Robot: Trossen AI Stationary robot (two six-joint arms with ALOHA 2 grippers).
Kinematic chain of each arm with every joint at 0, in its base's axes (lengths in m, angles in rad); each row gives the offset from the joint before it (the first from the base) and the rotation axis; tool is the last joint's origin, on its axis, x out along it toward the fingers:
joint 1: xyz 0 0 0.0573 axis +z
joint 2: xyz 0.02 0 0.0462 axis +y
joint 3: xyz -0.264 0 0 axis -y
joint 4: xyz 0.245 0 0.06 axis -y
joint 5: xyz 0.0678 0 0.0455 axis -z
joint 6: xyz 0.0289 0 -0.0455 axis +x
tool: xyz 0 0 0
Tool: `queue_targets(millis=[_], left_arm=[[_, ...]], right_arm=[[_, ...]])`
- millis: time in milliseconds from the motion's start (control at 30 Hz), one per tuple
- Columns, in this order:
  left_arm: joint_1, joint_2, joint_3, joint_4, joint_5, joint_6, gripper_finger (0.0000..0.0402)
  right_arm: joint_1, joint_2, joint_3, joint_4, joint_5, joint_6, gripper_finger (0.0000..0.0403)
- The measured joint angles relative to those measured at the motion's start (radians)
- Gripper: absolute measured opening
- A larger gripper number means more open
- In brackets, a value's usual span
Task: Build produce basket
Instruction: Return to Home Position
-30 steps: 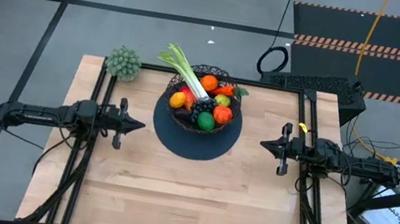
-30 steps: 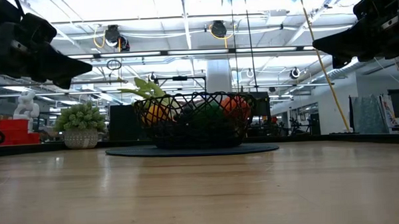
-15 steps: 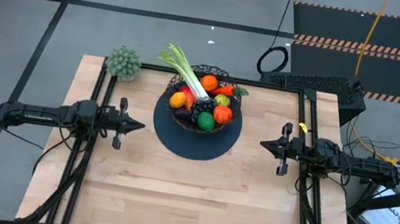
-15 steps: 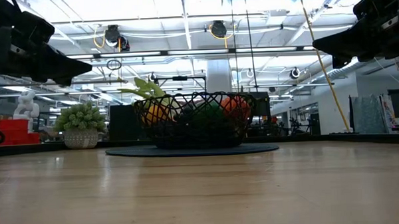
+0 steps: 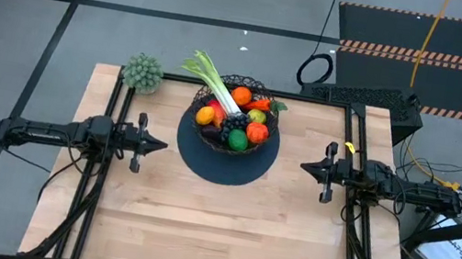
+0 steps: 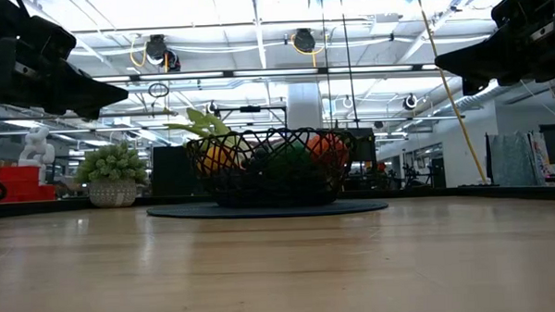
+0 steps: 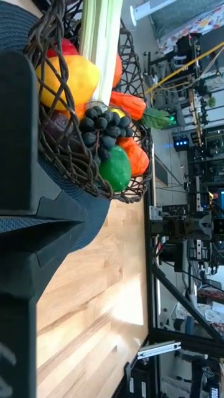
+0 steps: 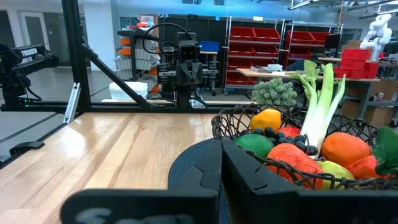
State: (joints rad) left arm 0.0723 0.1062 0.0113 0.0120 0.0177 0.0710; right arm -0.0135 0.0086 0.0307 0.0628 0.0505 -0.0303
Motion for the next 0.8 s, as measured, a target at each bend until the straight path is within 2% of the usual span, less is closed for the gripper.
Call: queue_targets(millis=[300,600,800], left_arm=[[0.0,0.0,0.0,0.0,0.0,0.002,0.0003],[0.0,0.0,0.0,0.0,-0.001,0.003,0.003],[0.0,0.0,0.0,0.0,-0.001,0.003,0.0032]], right_arm=[[0.0,0.0,0.0,0.0,0.0,0.0,0.0],[0.0,0.0,0.0,0.0,0.0,0.0,0.0],[0.0,0.0,0.0,0.0,0.0,0.0,0.0]])
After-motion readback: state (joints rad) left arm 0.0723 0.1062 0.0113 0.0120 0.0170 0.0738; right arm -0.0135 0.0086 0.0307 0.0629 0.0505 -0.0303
